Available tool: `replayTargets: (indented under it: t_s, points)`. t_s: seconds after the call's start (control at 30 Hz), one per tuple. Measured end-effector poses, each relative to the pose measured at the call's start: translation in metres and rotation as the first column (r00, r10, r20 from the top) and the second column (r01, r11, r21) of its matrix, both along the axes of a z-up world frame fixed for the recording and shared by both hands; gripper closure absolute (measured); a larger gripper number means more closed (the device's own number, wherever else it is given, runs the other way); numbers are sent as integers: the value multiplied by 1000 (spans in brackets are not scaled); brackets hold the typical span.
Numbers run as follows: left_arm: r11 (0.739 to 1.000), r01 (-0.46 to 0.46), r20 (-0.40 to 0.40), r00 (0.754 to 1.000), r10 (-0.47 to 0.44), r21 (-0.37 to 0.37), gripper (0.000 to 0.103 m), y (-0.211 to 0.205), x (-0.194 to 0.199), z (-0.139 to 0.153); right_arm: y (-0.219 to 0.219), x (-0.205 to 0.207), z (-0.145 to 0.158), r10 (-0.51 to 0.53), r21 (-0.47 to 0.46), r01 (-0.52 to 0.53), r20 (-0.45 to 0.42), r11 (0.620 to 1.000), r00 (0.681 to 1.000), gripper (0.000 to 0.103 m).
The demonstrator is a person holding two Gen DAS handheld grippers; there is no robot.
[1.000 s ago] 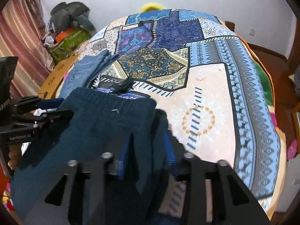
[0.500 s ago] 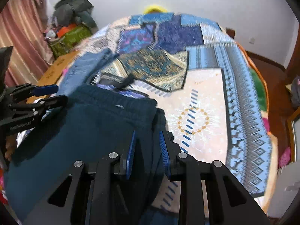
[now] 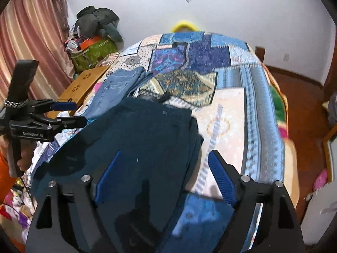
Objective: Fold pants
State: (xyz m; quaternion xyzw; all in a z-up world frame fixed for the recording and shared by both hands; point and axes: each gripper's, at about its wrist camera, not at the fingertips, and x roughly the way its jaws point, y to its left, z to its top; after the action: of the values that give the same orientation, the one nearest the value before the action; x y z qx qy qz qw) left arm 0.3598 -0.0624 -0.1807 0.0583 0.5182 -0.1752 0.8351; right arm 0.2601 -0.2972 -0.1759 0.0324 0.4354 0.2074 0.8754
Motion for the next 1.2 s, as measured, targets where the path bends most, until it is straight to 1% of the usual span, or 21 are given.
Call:
replayTargets:
  t_s: [0.1,0.17,0.2,0.27,0.43,0.5,0.6,0.63,0.67,0.7,0.73,0.77,0.83,0.87,0.9,0.93,1.0,1.07,1.1,1.13,1.2]
  points:
    - [1000,-1,-94,996,1,-4,20,2,5,-18,-2,-1,-23,0,21,2,-80,1000,997,22]
    - [1000,1,-168,986,-5,-21,19,0,10,-32,-2,3,-39,2,31,3,-139,1000,990,22]
    - [999,3,-198,980,-10,-33,19,-1,12,-37,-2,5,-46,5,43,2,-167,999,986,22]
    - [997,2,-258,966,-23,-82,19,-3,19,-45,-2,11,-60,14,84,5,-217,996,976,22]
    - [987,7,-358,931,-64,-158,19,-12,37,-62,0,34,-74,56,191,2,-298,982,953,22]
    - [984,6,-379,922,-75,-178,19,-15,42,-67,4,39,-80,74,212,-5,-321,977,944,22]
    - [980,17,-384,918,-94,-197,19,-22,46,-69,8,47,-87,113,251,-19,-365,968,924,23]
    - [979,17,-384,918,-95,-203,20,-23,47,-70,9,50,-88,125,260,-26,-373,965,919,27]
    - [977,19,-383,918,-102,-215,26,-24,47,-71,9,50,-87,130,263,-29,-375,964,918,30]
    - [973,21,-384,917,-110,-228,30,-25,47,-70,9,50,-87,131,267,-28,-378,963,916,36]
    - [971,13,-386,916,-108,-240,31,-24,46,-70,10,50,-86,129,270,-24,-381,963,915,41]
    - [969,8,-388,916,-106,-248,34,-23,47,-70,11,49,-85,126,267,-21,-383,963,915,44]
    - [964,4,-378,919,-108,-265,40,-19,45,-66,11,45,-80,109,259,-8,-378,966,919,56]
    - [963,11,-367,923,-113,-269,46,-18,44,-63,9,44,-78,103,256,-5,-373,967,922,60]
    - [963,13,-347,932,-109,-267,52,-17,41,-59,9,44,-75,98,251,-3,-366,968,926,66]
    - [964,12,-330,938,-102,-264,54,-15,39,-54,10,44,-71,95,243,-7,-354,970,931,71]
    - [969,20,-296,950,-95,-244,61,-14,35,-44,16,43,-61,98,211,-31,-314,977,944,76]
    - [975,31,-245,966,-86,-221,68,-11,29,-30,23,43,-49,107,193,-54,-273,980,956,80]
    - [973,40,-220,971,-91,-226,69,-9,27,-21,26,44,-43,120,210,-66,-256,975,959,84]
    - [972,41,-198,976,-89,-233,69,-5,24,-13,29,44,-36,129,227,-73,-241,971,962,84]
    - [972,43,-133,988,-75,-230,70,-1,20,6,38,46,-19,135,218,-93,-188,971,973,84]
